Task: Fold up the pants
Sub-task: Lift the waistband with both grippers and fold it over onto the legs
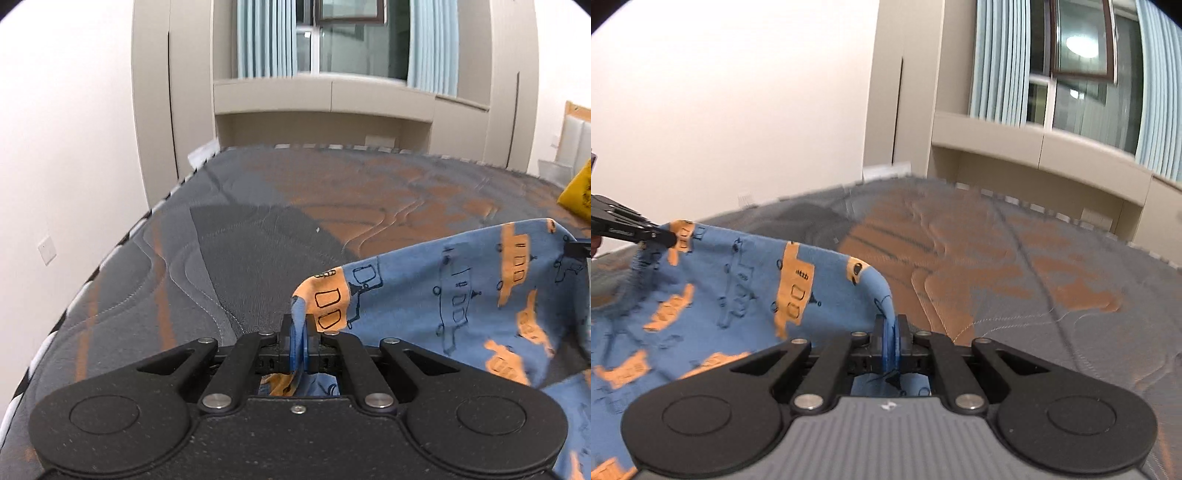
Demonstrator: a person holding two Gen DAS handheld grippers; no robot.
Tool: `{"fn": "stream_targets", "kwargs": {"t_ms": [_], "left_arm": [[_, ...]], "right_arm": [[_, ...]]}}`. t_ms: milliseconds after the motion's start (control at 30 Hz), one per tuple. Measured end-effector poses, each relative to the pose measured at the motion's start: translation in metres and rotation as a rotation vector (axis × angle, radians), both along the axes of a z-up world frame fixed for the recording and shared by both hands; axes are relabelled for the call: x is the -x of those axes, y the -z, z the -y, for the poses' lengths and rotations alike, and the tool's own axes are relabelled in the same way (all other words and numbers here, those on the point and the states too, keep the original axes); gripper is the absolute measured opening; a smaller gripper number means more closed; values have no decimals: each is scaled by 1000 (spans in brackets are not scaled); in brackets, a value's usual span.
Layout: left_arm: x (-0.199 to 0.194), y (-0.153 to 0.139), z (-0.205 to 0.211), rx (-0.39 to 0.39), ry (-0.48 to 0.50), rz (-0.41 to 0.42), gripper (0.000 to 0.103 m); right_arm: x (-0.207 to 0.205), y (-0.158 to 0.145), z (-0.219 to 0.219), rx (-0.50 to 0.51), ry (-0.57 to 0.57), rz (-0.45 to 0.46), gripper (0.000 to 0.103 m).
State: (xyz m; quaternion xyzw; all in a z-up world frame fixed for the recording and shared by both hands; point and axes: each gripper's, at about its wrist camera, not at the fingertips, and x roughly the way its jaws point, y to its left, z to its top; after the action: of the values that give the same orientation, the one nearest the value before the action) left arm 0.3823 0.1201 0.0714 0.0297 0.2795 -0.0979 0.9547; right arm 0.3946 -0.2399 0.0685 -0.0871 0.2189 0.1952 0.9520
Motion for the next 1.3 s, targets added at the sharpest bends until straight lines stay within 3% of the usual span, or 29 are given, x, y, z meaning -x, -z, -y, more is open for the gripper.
{"fn": "stream_targets", "kwargs": {"t_ms": [300,433,533,633,867,1067,1200,1267,1300], "left_arm": [[115,-5,0,-43,71,114,4],[161,16,13,-179,98,168,5],[183,37,20,-168,99,148,5],[194,53,22,-161,91,128,7],[206,70,21,-220,53,100,5],[217,59,30,-400,46,178,6],[221,71,41,-512,80,151,10],[224,80,41,-515,83,135,14],[226,81,39,-501,77,130,18]], "right_arm": [[160,-16,-4,43,-18,215,4],[214,-4,-10,41,-39,182,4],[241,15,-19,96,-31,185,4],[252,35,-31,137,-19,161,4],[258,64,-31,120,24,124,4],[273,62,-23,108,48,117,3],[287,72,-24,131,39,119,3],[286,80,-21,107,23,80,3],[286,83,-18,85,21,62,9]]}}
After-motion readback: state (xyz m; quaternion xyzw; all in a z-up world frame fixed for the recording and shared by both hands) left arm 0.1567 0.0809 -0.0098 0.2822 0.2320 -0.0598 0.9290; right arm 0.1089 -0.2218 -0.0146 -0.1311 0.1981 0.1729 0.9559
